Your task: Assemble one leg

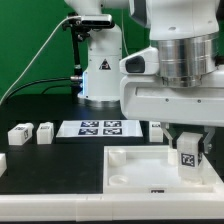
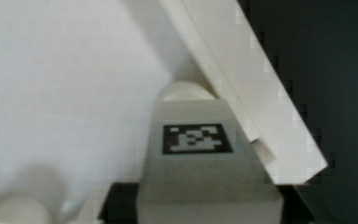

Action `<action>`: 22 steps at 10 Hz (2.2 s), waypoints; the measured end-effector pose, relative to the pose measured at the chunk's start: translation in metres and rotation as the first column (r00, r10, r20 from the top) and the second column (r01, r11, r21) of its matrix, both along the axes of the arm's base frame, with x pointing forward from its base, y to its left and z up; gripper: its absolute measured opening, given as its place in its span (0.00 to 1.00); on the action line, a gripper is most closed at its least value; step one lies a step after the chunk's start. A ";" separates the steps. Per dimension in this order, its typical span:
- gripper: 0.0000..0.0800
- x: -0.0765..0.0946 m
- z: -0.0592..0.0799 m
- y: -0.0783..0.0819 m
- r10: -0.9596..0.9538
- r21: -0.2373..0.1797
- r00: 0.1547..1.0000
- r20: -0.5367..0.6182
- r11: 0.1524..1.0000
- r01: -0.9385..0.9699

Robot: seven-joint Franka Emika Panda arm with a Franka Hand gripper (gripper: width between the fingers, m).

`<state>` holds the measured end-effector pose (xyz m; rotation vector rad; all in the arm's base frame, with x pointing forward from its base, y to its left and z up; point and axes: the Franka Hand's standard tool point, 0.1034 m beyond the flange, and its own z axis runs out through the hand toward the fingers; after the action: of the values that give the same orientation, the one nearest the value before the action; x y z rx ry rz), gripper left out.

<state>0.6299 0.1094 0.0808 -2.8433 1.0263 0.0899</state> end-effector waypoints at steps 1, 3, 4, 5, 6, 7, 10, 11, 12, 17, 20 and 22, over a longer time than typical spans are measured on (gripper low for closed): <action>0.37 0.000 0.000 -0.001 -0.158 -0.003 0.987 -0.020 0.987 0.158; 0.37 0.000 0.000 0.004 -0.401 -0.022 0.915 -0.050 0.916 0.401; 0.37 -0.001 0.000 0.008 -0.510 -0.027 0.858 -0.064 0.860 0.510; 0.37 0.000 0.000 0.008 -0.560 -0.026 0.825 -0.070 0.828 0.560; 0.37 0.000 0.000 0.008 -0.551 -0.025 0.832 -0.069 0.834 0.551; 0.37 0.000 0.000 0.009 -0.525 -0.022 0.849 -0.066 0.851 0.524; 0.73 -0.002 -0.001 0.007 -0.329 -0.012 0.943 -0.055 0.944 0.328; 0.80 -0.002 -0.002 0.006 -0.224 -0.005 0.974 -0.042 0.974 0.224; 0.80 -0.003 -0.002 0.006 -0.062 -0.001 0.998 -0.026 0.998 0.062; 0.81 -0.008 -0.001 0.007 0.650 -0.060 0.759 -0.042 0.756 -0.652; 0.81 -0.007 -0.001 0.007 0.727 -0.055 0.686 -0.029 0.684 -0.727; 0.77 -0.007 -0.001 0.007 0.727 -0.055 0.686 -0.029 0.684 -0.727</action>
Offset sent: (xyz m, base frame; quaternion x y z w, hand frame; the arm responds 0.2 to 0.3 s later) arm -0.0016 0.0170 -0.0045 -0.0115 -0.0040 0.3269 0.9450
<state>0.6231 0.1161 0.0796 -3.1091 -0.1873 0.1320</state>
